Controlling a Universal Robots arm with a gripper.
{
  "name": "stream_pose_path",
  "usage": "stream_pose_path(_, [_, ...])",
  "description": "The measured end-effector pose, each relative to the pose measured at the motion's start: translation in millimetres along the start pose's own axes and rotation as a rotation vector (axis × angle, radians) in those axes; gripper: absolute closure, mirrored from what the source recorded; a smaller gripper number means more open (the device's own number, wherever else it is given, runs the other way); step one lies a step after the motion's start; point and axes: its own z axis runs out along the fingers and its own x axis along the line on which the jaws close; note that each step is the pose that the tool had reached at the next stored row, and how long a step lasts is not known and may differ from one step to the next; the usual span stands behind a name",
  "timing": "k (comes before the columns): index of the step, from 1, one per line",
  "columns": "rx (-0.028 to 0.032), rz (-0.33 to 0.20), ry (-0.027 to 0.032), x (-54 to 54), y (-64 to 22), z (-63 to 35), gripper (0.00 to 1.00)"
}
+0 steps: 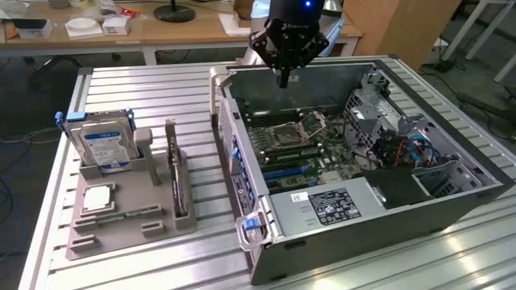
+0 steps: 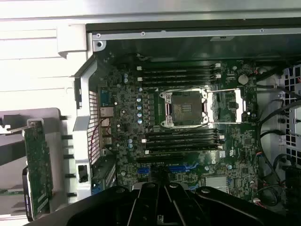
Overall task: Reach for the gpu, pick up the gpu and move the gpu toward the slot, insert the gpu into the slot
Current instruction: 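Reach for the gpu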
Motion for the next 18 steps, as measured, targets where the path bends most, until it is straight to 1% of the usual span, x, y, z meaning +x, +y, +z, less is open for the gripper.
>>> stream_pose_path(4, [-0.0002, 0.000, -0.0001, 0.8, 0.0, 0.0, 0.90])
stream_pose_path(6, [0.0000, 0.000, 0.0000, 5.4, -0.4, -0.2, 0.90])
stream_pose_path(18, [-0.0002, 0.000, -0.0014, 58.8, -6.0, -1.6, 0.90])
